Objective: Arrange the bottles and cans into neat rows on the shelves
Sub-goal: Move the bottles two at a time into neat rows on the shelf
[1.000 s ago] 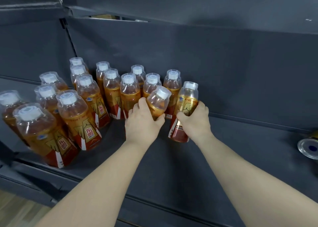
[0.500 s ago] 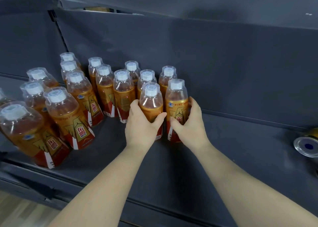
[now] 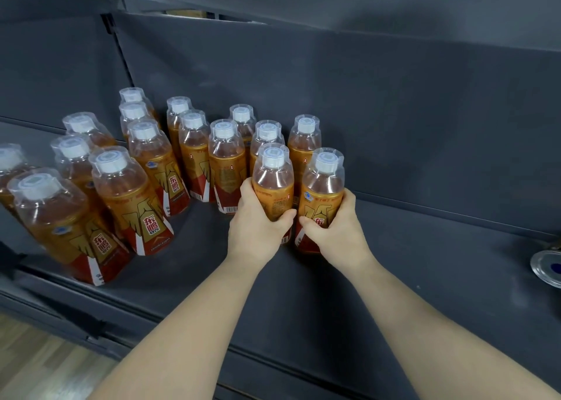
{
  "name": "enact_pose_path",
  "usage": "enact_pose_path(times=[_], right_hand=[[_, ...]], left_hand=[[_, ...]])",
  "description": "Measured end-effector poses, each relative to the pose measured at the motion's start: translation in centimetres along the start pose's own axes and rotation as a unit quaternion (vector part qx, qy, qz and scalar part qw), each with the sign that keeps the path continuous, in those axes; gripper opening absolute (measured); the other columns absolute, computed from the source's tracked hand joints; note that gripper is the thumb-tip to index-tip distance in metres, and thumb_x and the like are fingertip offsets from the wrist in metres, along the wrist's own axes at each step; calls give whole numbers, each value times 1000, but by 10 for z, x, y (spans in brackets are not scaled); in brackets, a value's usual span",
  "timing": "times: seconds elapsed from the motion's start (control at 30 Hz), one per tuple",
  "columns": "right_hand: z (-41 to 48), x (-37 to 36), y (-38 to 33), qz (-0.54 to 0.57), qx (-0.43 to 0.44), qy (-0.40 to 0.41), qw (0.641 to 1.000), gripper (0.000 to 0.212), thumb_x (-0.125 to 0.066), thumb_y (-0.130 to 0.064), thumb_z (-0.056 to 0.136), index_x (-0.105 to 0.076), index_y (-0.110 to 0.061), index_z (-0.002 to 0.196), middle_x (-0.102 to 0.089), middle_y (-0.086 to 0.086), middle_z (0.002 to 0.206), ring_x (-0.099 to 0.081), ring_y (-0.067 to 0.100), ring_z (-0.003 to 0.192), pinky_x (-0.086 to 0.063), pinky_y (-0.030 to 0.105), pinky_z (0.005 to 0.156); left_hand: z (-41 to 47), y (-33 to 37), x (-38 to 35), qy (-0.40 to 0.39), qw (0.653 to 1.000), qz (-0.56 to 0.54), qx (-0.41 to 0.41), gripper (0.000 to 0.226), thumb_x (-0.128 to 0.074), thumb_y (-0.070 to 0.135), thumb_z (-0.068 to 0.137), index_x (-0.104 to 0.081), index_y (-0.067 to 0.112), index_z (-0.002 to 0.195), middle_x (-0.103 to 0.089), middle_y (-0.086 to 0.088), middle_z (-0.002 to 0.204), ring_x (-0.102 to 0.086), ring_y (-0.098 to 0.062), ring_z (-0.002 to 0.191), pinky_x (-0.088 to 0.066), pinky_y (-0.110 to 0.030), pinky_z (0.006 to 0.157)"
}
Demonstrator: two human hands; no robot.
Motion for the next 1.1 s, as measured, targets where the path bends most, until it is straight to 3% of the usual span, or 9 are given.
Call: enact_pose_path(times=[0.2, 0.47, 0.73, 1.1], right_hand=[[0, 1, 0, -7, -4, -18, 1000, 87, -80, -27, 82, -23, -27, 148, -48, -18, 122, -53, 4, 109, -44, 19, 87], [3, 2, 5, -15, 4, -28, 999, 88, -80, -29, 82, -23, -28, 149, -47, -16, 128, -49, 4, 113, -43, 22, 91], [2, 1, 5, -21, -6, -20, 1000, 86, -81, -32, 81, -26, -31, 146, -53, -12, 129, -55, 7, 113, -48, 28, 94], [-20, 3, -16, -32, -42, 81, 995, 78, -80, -28, 83, -31, -28, 143, -52, -16, 119, -54, 6, 108, -48, 26, 91]], left_hand=[[1, -1, -3, 2, 1000, -5, 7, 92, -81, 39, 78, -22, 29, 147, -50, 7, 137, -52, -18, 125, -48, -41, 103], [1, -1, -5, 12, 1000, -12, 26, 93, -81, 36, 79, -20, 31, 149, -47, 16, 125, -51, -12, 120, -46, -32, 98], [2, -6, -6, 11, 1000, -13, 25, 92, -82, 39, 77, -23, 32, 147, -52, 11, 128, -55, -15, 118, -50, -36, 97], [2, 0, 3, -17, 999, -35, -20, 79, -84, 39, 76, -36, 25, 137, -56, 6, 127, -58, -17, 117, -53, -39, 98]])
Point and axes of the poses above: each hand's wrist, its own z-axis towards the middle knuckle, its own x-axis out of the back of the hand, y = z × x, the point moved 2 cm from there along z, towards the middle knuckle
